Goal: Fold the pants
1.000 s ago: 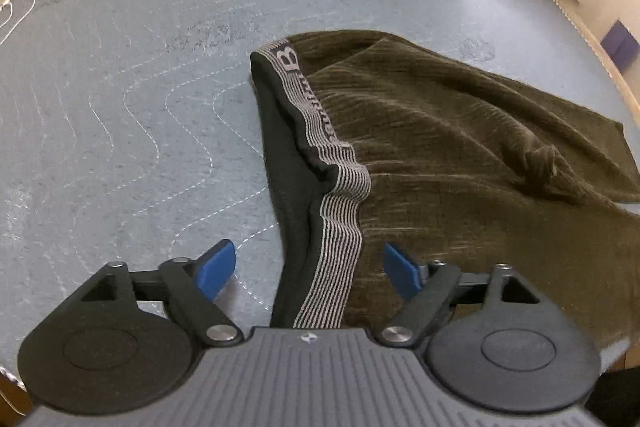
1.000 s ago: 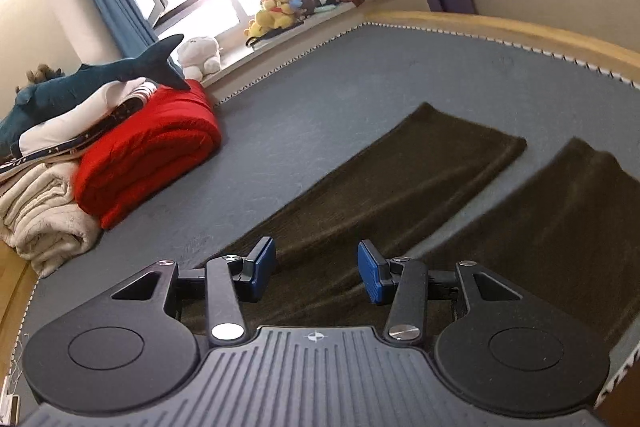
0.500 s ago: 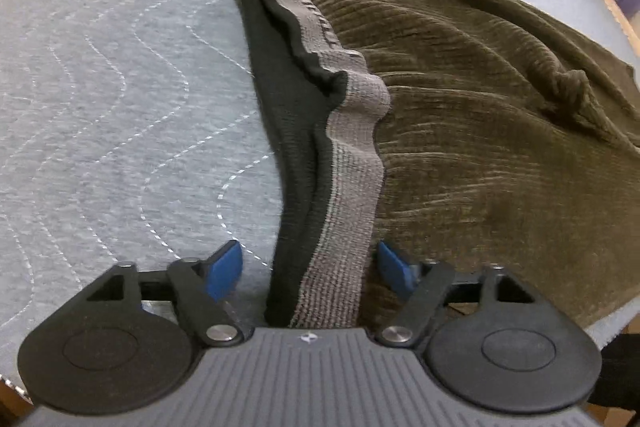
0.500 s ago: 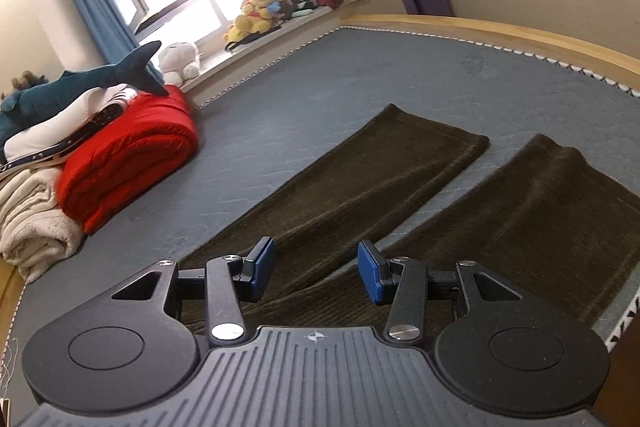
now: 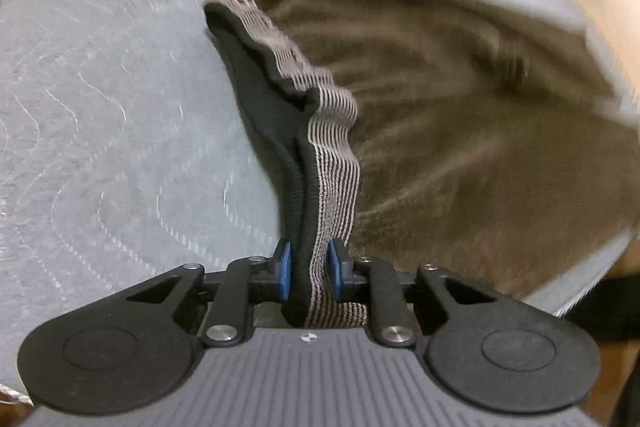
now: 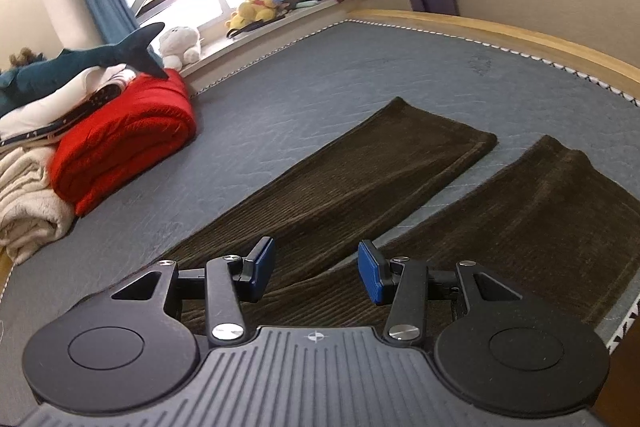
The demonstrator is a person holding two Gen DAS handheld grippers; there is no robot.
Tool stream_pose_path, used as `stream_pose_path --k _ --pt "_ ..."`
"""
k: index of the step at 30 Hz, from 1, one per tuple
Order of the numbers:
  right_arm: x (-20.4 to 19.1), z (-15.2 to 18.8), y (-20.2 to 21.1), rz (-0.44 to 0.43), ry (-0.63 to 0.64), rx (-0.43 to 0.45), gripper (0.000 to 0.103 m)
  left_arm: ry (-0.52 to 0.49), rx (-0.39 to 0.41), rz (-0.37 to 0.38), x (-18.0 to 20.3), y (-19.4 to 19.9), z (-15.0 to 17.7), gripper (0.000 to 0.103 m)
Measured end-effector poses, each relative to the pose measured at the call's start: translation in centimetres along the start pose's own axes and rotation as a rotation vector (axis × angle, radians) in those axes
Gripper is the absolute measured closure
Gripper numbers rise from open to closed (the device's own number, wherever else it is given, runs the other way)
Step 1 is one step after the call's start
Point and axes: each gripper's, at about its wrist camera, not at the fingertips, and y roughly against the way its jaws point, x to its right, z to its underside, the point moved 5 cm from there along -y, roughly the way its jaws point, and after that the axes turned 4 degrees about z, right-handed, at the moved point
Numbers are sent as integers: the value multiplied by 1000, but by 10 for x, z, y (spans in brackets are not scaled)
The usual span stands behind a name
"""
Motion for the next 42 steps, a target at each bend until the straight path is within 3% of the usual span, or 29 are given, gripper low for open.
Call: stream_pose_path --k 1,3,6,8,11,15,16,18,20,30,36,39,42 --pt "-3 0 -1 0 12 -1 55 -66 -52 -69 6 -8 4 91" --pt "-7 1 -2 1 33 -5 55 -137 -64 -129 16 -11 3 88" --pt "-8 1 -3 3 43 -9 55 -134 42 -177 20 7 -11 83" --pt "-7 1 -3 1 42 -14 55 -117 129 -134 26 22 -19 79" --pt "-5 -1 -4 8 49 -18 55 -122 145 -29 43 22 -24 79" --pt "-1 0 -3 10 40 -24 55 -238 58 15 68 4 -13 64" --pt "0 0 -3 10 37 -25 55 -265 6 4 71 -6 -9 58" --pt "1 0 -2 12 35 -25 55 -302 -114 -63 70 -30 4 59" --pt "3 -1 -2 14 28 -25 55 -350 -126 -96 74 -37 4 58" --pt "7 -3 -2 21 -4 -21 55 -181 122 -19 81 3 -38 52" --pt "-3 -2 0 28 50 39 55 -105 295 -40 92 25 -60 36" --pt "-10 -2 0 34 102 67 55 -100 391 -92 102 38 -69 31" --pt "-15 -2 -2 24 122 66 55 -85 404 -105 109 37 -79 30"
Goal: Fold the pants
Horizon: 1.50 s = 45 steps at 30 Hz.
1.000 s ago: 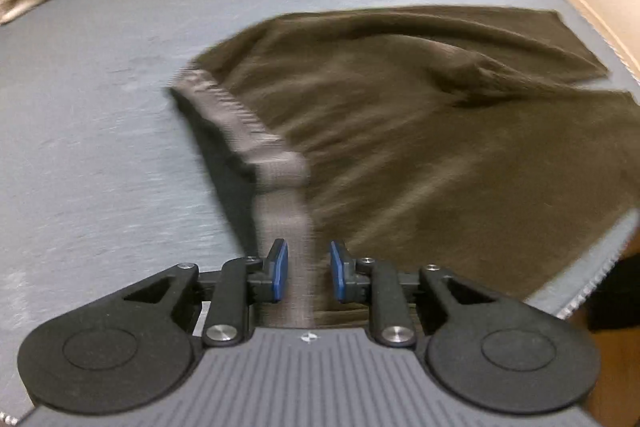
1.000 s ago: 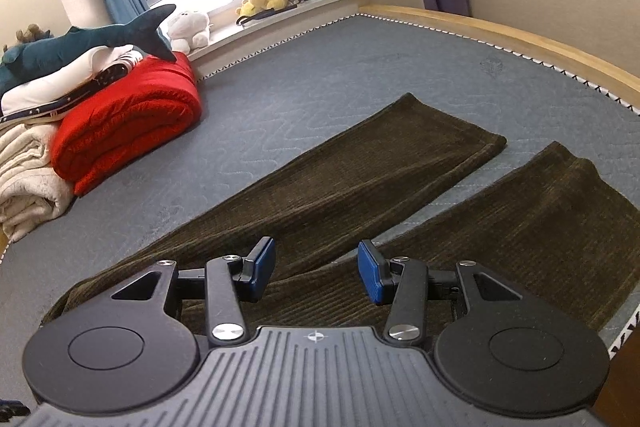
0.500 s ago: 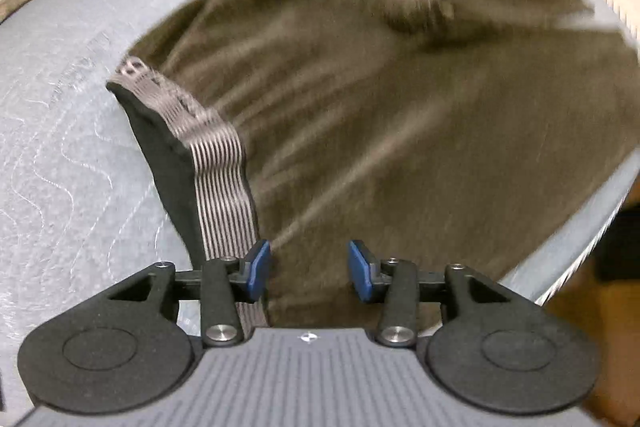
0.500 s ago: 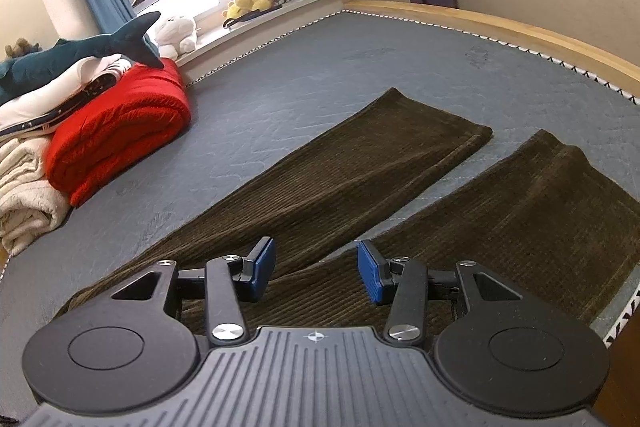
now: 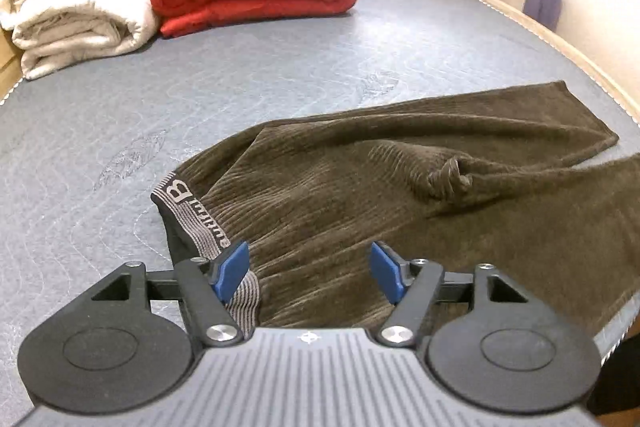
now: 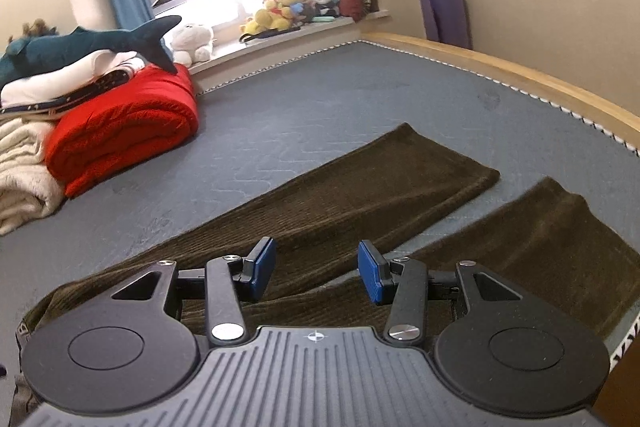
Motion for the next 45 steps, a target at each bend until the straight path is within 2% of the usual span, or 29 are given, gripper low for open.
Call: stream_pose_path --k 4,7,11,13,16,18,21,25,27,29,31,35,38,41,43,45 --pt "-2 -3 -3 -10 4 2 54 46 -5 -5 9 -10 -13 30" --pt "-2 -3 -6 -18 0 -5 54 82 -4 24 15 -15 -21 30" --pt "-4 -6 -6 -30 10 2 54 68 3 29 27 -19 -30 32" --pt "-5 -7 -4 -32 17 5 54 73 4 39 33 -22 -34 37" --pt "-1 -7 -4 -47 -3 -14 54 76 -10 60 42 -28 -38 63" --pt "2 -8 -5 -45 -8 -21 54 70 -11 77 49 -31 -41 72" --pt "5 -8 -5 -40 -13 -28 54 59 -16 93 58 -36 -45 77" --pt "8 -9 -8 -37 -26 -45 54 33 -18 103 66 -38 -48 78" --pt "9 -10 -10 -36 -23 -45 58 45 -34 124 68 -41 -51 79" --pt "8 -11 -11 -42 -7 -43 73 110 -93 169 63 -52 -60 82" --pt "5 -10 -12 -51 18 -39 81 127 -112 168 60 -64 -81 84" --pt "-1 -12 -13 -45 64 -16 90 57 -11 123 50 -71 -123 84" --pt "-2 -11 -16 -37 85 -23 92 33 62 135 30 -82 -125 84" --pt "-3 -10 -20 -36 107 -38 92 127 -4 163 -5 -104 -116 84" --pt "-4 -10 -25 -41 109 -59 91 218 19 162 -37 -111 -125 84" --pt "-3 -11 -29 -50 89 -73 91 355 40 168 -70 -119 -129 84"
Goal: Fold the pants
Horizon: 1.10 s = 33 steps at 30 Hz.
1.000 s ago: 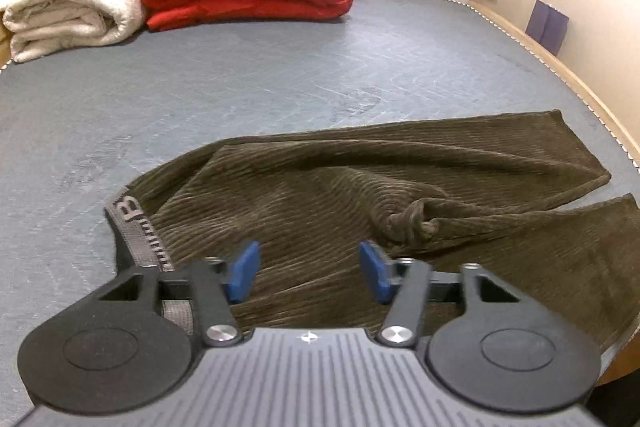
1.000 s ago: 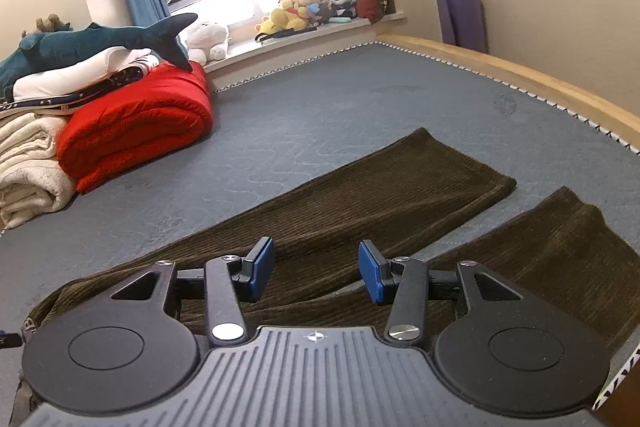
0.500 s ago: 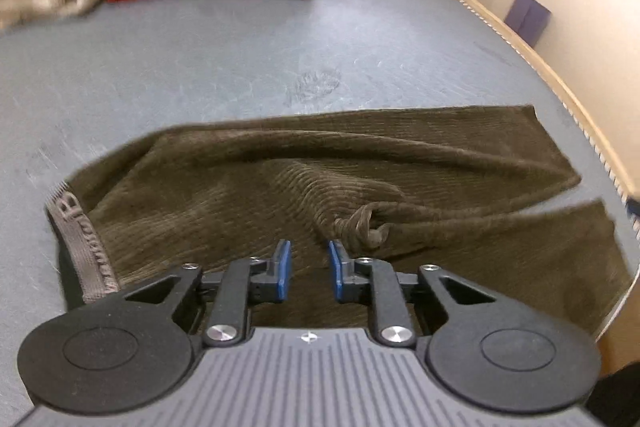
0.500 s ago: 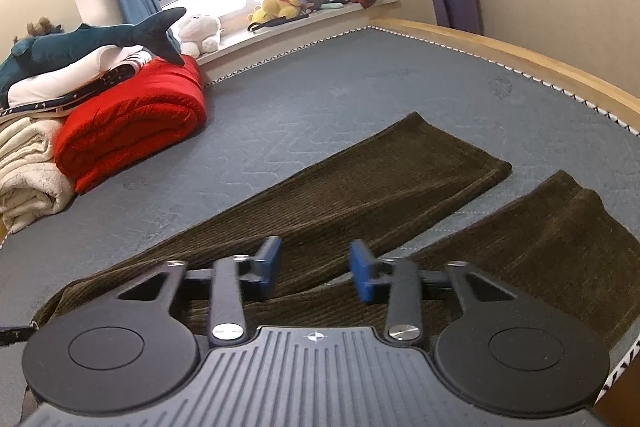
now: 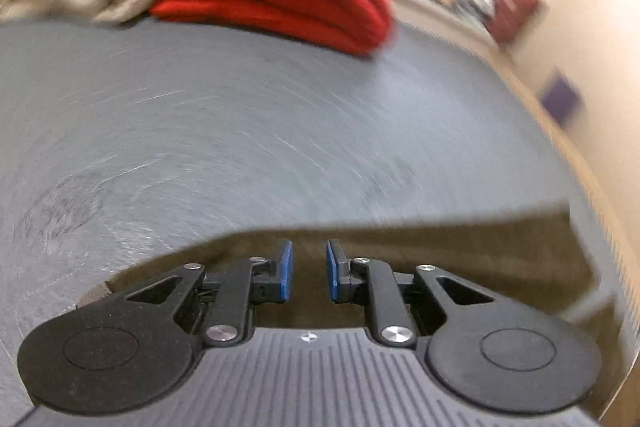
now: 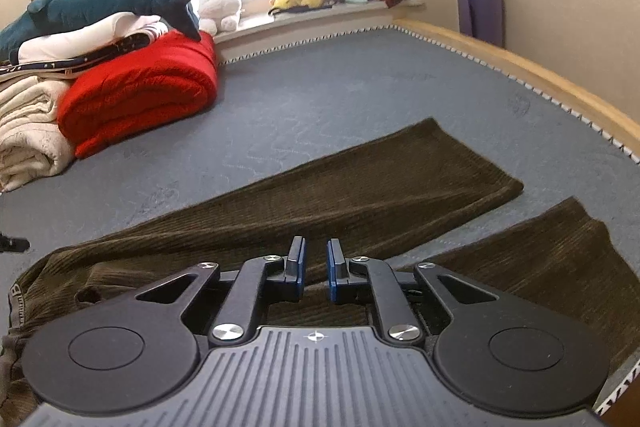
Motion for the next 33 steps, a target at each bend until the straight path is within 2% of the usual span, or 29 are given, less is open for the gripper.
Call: stream_pose_path --k 1,3,8,9,10,12,16,21,23,24,25,26,27,30,33 --pt "0 -1 -1 -5 -12 0 91 56 1 -3 -13 -3 -4 83" --pt "-1 -4 -3 -20 -34 -3 91 106 -7 -46 -33 -12 -9 81" --pt "-12 -5 -17 -33 -8 -26 91 122 -55 -115 -60 -46 -13 62" --pt "-14 -5 -20 -32 7 -29 91 118 -72 -116 -60 -54 -13 53" --pt "-16 -6 -23 -29 21 -33 91 103 -89 -118 -60 -63 -12 42" --pt "-17 -5 -28 -22 43 -45 91 48 -107 -140 -61 -74 -10 34" --pt "-14 -6 -35 -13 46 -59 91 -83 -138 -191 -55 -97 -5 26" --pt "-10 -6 -35 -1 32 -62 91 -166 -181 -212 -50 -119 13 21" --pt "-9 -6 -33 2 37 -63 91 -225 -174 -235 -45 -121 18 23" --pt "-9 -5 -32 5 42 -65 91 -253 -167 -235 -41 -121 19 34" --pt "-8 -5 -31 9 47 -66 91 -273 -163 -220 -37 -120 19 49" --pt "-8 -4 -30 13 50 -66 91 -295 -159 -219 -33 -117 19 58" --pt "-7 -4 -29 18 54 -66 91 -338 -154 -237 -28 -114 19 73" --pt "-5 -3 -25 35 73 -65 91 -408 -145 -252 -12 -101 17 87" --pt "0 -1 -19 54 93 -58 91 -469 -120 -257 4 -78 25 91"
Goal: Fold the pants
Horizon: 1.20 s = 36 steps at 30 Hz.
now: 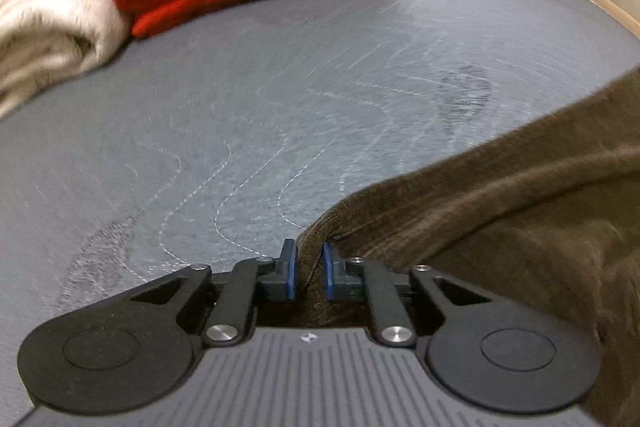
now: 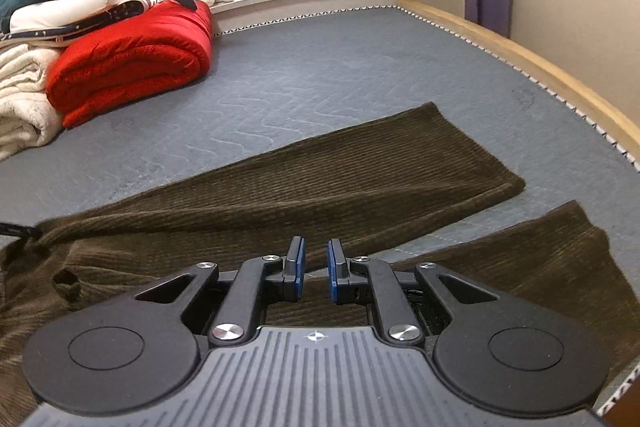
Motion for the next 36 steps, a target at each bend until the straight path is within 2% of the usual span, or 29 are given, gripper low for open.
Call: stream_pose_path --k 5,8,11,14,17,18,20,21,22,24,25,29,30,31,34,36 --pt "9 8 7 14 -44 -2 91 -68 39 25 26 56 12 96" --pt "11 14 7 6 -89 -14 91 -92 43 88 45 102 37 97" --pt "7 16 9 -16 -128 -24 91 -102 62 157 66 157 76 97" --pt "0 19 14 -43 -127 -19 91 -87 65 195 85 201 130 97" --pt "-3 23 18 -68 -121 -26 91 -49 -17 179 95 210 181 93" --pt "-2 25 19 -72 -119 -30 91 -12 -49 164 95 212 190 92" --pt "0 26 19 -77 -126 -40 91 78 -22 173 90 227 192 91" --pt "2 26 20 -81 -136 -45 91 134 3 202 85 235 190 86" --pt "5 27 20 -85 -152 -53 91 194 29 230 79 243 187 77" --pt "12 28 22 -100 -188 -63 91 295 68 259 68 251 187 64" --pt "16 28 22 -108 -209 -66 91 347 71 271 63 251 190 62" --pt "34 27 22 -118 -290 -76 91 520 20 316 49 224 209 58" --pt "38 29 22 -119 -307 -82 91 569 9 310 46 213 215 52" --pt "41 31 21 -118 -318 -87 91 613 3 305 42 202 219 50" --pt "50 34 19 -108 -328 -94 91 763 -41 283 28 170 232 50" --pt "55 34 18 -93 -315 -90 91 843 -35 259 16 157 233 50"
